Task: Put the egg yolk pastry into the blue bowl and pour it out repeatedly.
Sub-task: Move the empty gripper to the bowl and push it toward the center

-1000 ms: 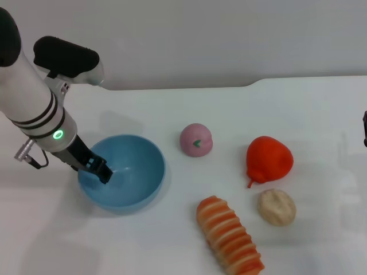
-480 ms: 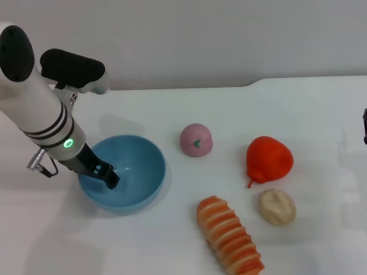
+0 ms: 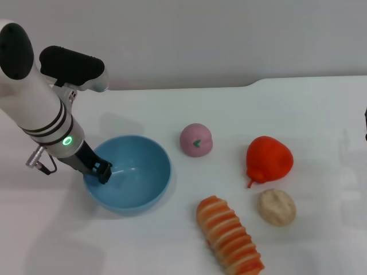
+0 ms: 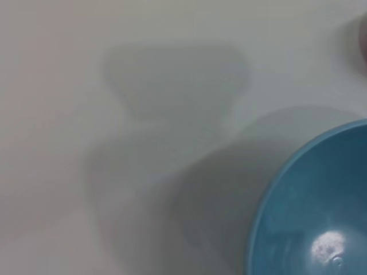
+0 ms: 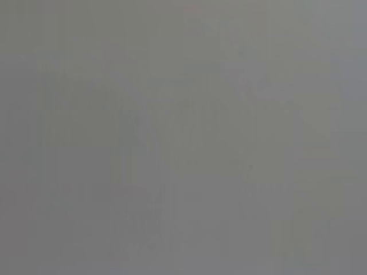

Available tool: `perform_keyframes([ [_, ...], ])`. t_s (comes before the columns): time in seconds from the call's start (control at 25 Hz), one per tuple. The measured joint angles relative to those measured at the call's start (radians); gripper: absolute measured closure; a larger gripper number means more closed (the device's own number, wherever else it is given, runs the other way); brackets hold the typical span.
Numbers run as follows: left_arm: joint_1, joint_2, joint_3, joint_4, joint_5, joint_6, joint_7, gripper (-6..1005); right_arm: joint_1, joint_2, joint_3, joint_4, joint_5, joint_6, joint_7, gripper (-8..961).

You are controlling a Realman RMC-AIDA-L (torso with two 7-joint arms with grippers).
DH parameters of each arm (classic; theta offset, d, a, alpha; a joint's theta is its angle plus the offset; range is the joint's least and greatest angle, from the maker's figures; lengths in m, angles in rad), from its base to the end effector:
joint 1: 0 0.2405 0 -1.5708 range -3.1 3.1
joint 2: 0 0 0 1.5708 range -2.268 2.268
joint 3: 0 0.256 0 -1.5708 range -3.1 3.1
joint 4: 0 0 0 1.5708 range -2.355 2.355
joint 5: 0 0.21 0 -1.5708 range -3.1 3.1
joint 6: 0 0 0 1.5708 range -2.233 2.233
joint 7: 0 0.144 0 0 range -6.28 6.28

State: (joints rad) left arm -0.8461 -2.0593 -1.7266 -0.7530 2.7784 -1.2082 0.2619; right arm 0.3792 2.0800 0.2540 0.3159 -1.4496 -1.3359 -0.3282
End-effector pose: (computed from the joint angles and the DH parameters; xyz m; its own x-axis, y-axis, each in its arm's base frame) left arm -0.2315 0.4019 -0.0393 0.4652 0.8714 -0.1561 0.6179 -0.4459 -0.6476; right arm 0.3340 0.2941 -0.0195 0.8429 0.0693 -0.5336 -0.5381 0.0975 -0.8372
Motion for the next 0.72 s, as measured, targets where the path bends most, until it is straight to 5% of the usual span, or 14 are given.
perform_keyframes([
  [0.32, -0.001, 0.002, 0.005, -0.002, 0.004, 0.001, 0.001, 850, 0.001, 0.0, 0.011, 0.0, 0.0, 0.0, 0.0, 529],
  [0.72, -0.01, 0.001, 0.006, -0.018, 0.004, -0.01, 0.042, 990, 0.003, 0.0, 0.018, 0.0, 0.0, -0.001, 0.021, 529],
])
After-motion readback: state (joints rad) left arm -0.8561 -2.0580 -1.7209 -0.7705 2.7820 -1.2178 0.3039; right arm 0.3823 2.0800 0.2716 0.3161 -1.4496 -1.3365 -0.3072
